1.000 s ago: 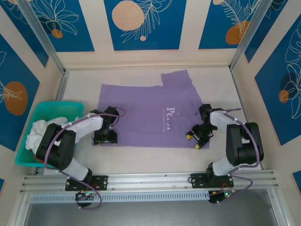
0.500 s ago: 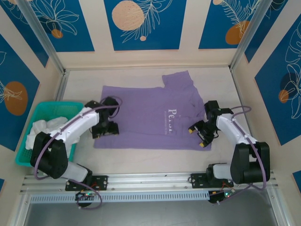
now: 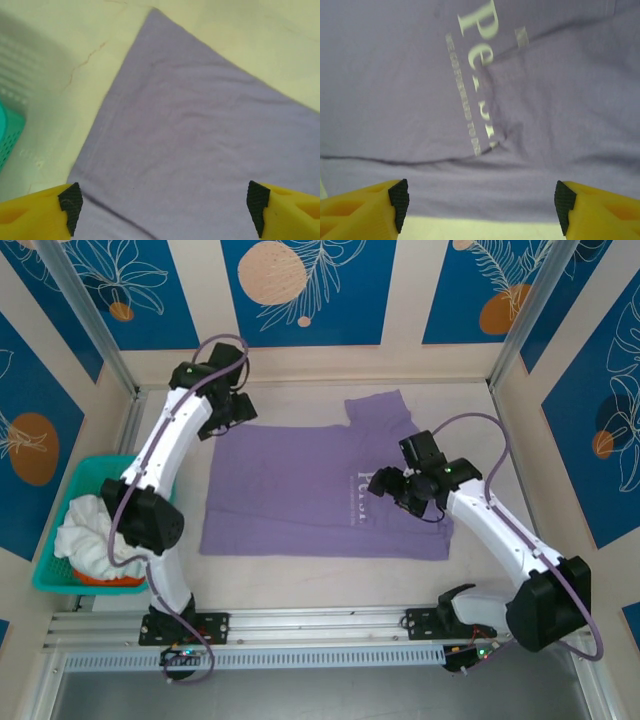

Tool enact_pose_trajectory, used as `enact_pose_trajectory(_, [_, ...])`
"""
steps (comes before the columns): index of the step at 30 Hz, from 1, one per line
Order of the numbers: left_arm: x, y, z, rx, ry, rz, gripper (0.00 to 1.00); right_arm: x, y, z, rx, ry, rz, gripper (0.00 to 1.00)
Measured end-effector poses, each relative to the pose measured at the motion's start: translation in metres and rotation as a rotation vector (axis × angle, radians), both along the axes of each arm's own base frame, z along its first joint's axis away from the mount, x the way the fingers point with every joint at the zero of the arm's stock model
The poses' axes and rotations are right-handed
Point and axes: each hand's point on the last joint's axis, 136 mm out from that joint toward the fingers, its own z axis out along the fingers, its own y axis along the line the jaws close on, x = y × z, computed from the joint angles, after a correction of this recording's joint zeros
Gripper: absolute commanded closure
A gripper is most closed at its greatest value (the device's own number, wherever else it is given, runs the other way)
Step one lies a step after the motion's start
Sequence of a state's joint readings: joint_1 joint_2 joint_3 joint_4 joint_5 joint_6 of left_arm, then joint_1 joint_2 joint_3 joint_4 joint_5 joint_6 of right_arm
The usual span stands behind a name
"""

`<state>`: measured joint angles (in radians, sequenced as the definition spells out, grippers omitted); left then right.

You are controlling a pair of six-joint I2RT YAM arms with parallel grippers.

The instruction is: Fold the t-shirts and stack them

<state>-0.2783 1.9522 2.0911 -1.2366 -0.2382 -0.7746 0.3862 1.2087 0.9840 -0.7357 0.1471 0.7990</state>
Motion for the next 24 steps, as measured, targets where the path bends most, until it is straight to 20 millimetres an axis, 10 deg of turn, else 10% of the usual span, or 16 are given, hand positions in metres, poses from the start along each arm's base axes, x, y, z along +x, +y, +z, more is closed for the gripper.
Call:
enact_pose_trajectory(3, [0.025, 0.011, -0.032, -0.027, 0.041, 0.038, 0.24, 0.032, -0.003, 0.012, -0.025, -0.073, 0.006, 0.21])
enact_pose_trajectory(10, [0.067, 0.028, -0.106, -0.041, 0.119, 0.045, 0.25, 0.177, -0.051, 0.042, -0.016, -0.157, -0.131, 0.28])
enact_pose_trajectory(24, [0.129, 0.052, -0.151, -0.086, 0.074, 0.004, 0.31, 0.374, -0.113, -0.043, -0.083, -0.207, -0.169, 0.36])
